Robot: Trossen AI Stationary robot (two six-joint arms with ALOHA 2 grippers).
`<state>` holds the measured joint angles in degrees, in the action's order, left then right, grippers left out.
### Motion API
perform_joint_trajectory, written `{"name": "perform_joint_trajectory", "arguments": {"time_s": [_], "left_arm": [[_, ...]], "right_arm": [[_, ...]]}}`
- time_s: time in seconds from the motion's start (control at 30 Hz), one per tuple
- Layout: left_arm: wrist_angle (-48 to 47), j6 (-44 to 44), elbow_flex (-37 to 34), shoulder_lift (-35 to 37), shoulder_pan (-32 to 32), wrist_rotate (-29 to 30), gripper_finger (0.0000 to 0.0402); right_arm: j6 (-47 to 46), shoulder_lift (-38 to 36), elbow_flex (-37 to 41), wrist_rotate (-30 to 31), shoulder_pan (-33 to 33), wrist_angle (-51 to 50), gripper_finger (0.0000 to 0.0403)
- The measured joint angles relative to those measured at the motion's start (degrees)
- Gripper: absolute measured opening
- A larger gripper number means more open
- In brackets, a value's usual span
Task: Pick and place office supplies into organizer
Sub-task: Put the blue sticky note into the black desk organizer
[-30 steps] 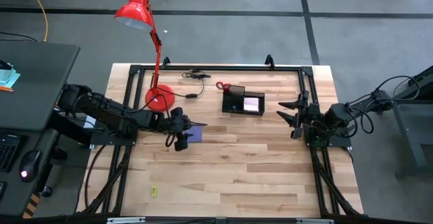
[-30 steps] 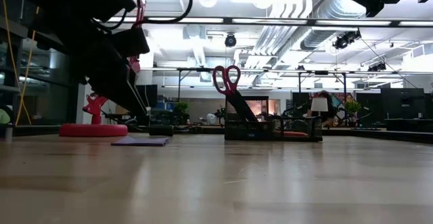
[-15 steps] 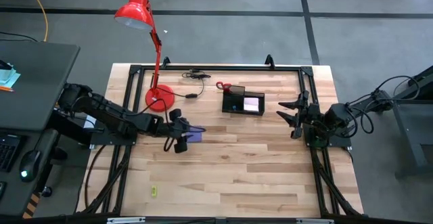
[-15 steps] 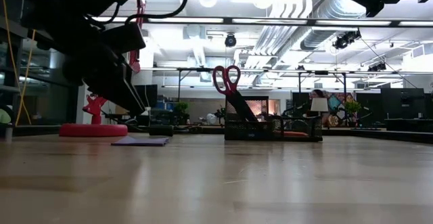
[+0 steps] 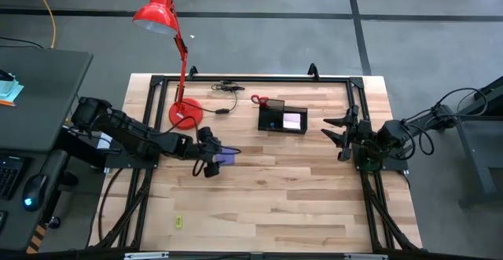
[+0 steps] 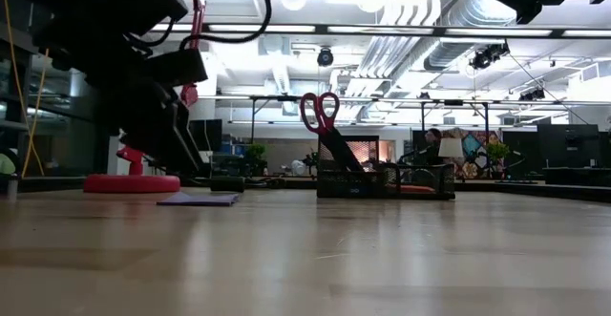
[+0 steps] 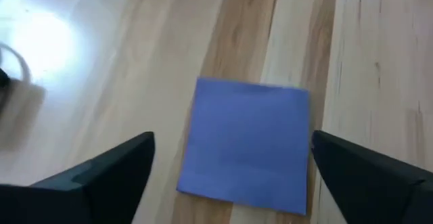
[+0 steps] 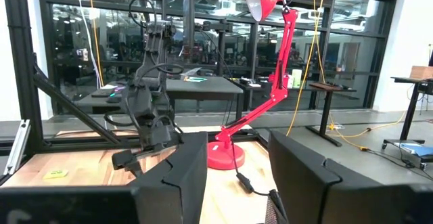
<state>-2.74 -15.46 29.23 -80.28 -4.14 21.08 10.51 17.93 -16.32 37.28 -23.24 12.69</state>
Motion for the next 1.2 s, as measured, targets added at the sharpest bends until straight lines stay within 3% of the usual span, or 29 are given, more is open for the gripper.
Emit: {"name": "perform_joint_trajectory", "arguments": {"time_s": [0.07, 0.3, 0.63, 0.87, 1.2], "left_arm": [[-0.23, 0.42, 0.0, -0.62, 0.0, -0.63, 0.0393], [-0.62, 1.61, -0.02, -3.29, 0.04, -0.52, 0.0358], [-1.08, 1.24, 3.2, -8.47, 0.56, 0.58, 0.0356], [0.33, -1.56, 4.04, -11.09, 4.85, -7.86, 0.0356], [-0.14, -1.17, 5.01, -11.42, 4.88, -9.41, 0.0356]], "right_arm": [[0.01, 0.01, 0.0, 0.0, 0.0, 0.0, 0.0151], [0.01, 0.01, 0.0, 0.01, 0.0, -0.02, 0.0151], [0.0, 0.01, 0.0, 0.01, 0.0, -0.02, 0.0151], [0.0, 0.01, 0.0, -0.01, 0.0, -0.02, 0.0151], [0.02, 0.01, 0.0, -0.01, 0.0, -0.02, 0.015]]}}
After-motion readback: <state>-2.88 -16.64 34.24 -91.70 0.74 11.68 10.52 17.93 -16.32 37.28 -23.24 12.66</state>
